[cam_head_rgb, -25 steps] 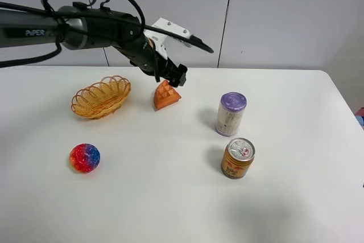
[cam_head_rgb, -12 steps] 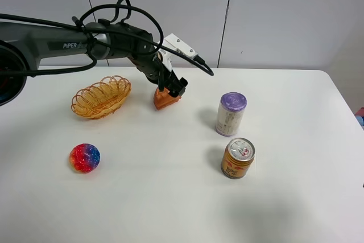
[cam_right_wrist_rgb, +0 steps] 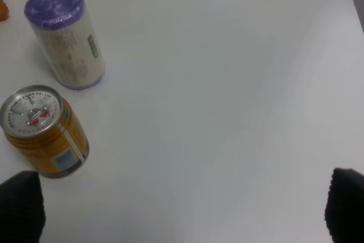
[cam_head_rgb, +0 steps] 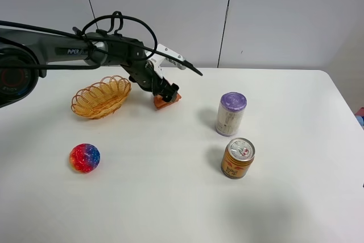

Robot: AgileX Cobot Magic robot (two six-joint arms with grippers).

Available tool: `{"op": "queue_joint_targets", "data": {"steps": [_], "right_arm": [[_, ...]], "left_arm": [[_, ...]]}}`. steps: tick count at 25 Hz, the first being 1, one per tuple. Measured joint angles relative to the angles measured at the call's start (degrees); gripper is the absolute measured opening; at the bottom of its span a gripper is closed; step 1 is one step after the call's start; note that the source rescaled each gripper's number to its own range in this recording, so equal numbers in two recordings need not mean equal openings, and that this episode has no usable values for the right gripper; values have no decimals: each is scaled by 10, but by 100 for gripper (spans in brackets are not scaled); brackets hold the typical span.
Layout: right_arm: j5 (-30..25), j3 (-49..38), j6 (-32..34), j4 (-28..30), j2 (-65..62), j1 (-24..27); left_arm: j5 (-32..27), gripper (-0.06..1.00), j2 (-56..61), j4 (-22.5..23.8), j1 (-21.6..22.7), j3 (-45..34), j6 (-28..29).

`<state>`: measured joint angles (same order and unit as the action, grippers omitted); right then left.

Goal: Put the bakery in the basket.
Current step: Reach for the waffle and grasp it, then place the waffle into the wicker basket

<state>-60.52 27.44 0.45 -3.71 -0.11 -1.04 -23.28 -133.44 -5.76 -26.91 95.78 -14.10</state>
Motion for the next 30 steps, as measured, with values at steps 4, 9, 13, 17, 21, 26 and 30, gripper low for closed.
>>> {"op": "queue_joint_targets", "data": {"steps": [4,9,13,17,21,26,30], "right_arm": [[0,0,0,0,0,0],[0,0,0,0,0,0],[0,0,0,0,0,0],[0,0,0,0,0,0],[0,0,0,0,0,0],[0,0,0,0,0,0],[0,0,0,0,0,0]], "left_arm": [[0,100,-9,-30,3,1,0],[2,100,-25,-63,3,4,-2],[3,47,-25,-69,3,5,17],[-6,0,-24,-67,3,6,54],[-35,2,-3,-60,3,19,59],[-41,2,81,-15,11,53,62],[-100,2,128,39,39,59,67]]}}
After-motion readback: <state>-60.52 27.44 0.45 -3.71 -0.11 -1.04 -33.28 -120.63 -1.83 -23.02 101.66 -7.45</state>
